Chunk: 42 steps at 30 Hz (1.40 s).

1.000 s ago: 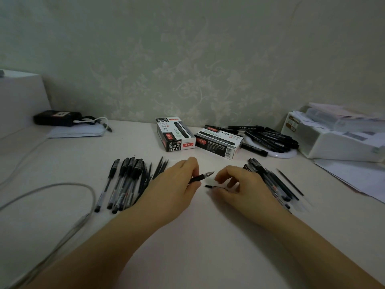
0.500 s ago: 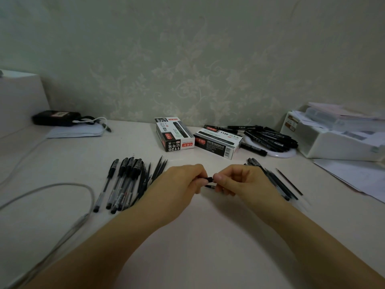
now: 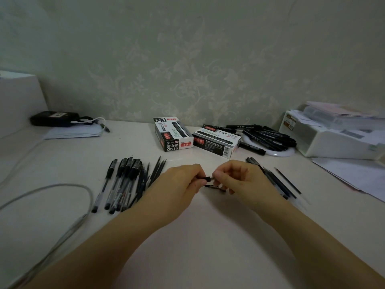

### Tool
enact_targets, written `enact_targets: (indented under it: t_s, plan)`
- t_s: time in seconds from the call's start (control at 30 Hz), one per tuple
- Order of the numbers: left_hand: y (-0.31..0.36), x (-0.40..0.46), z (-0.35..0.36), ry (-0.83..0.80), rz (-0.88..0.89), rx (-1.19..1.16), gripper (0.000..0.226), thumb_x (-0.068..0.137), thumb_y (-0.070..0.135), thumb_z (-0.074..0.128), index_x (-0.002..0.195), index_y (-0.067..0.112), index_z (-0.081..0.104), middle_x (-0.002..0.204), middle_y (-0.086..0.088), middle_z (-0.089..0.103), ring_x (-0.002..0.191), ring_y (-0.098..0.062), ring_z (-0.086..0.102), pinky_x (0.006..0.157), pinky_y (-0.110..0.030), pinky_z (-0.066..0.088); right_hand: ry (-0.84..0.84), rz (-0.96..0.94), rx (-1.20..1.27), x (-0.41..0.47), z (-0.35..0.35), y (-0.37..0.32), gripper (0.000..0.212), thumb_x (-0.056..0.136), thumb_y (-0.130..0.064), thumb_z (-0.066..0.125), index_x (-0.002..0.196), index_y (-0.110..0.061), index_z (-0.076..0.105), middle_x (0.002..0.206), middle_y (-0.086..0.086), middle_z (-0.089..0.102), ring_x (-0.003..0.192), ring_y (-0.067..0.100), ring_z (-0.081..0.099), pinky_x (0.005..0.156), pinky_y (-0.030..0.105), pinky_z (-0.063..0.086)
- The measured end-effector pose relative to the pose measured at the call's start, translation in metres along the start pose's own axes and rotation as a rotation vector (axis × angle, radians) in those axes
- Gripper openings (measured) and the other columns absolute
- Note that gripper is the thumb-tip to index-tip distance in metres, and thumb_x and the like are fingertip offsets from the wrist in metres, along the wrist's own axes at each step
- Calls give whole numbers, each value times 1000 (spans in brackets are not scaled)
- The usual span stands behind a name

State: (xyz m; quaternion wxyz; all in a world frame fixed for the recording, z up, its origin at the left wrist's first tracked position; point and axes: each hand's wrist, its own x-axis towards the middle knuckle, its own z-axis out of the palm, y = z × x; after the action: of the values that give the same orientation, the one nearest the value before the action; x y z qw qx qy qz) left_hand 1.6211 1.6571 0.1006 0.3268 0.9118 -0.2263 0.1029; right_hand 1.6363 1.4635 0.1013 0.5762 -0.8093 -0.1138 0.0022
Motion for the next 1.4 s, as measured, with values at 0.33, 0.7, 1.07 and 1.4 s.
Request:
enact_targets:
  t_s: [0.33,0.7,1.07,1.4]
  plan:
    - [-2,0,1,31,19,15,13,98,33,48,97,27,59,81,11,60,76,-5,57,70,-30,50,19,7,1,0,2,1,18,88,-33,68,85,-17,73,74,-2,75,60,-1,62,55,7,44]
    - [-3,1,2,46,45,9,12,98,33,48,95,27,58,79,10,60,74,-5,56,68,-28,48,-1,54,26,1,2,1,27,86,-43,68,90,-16,71,79,0,76,66,5,62,59,15,46]
    - [-7,2,2,73,65,45,20,100,29,44,116,38,52,76,13,58,74,-1,55,67,-19,47,159,37,-52,4,-9,3,5,88,-27,73,89,-22,71,78,-6,74,63,4,62,60,17,49]
    - [-7,0,3,71,64,65,28,100,26,43,122,41,49,87,17,53,84,-2,52,76,-23,45,-100,-156,-659,-4,2,8,10,84,-44,73,86,-35,69,73,-15,62,73,-11,53,63,8,39]
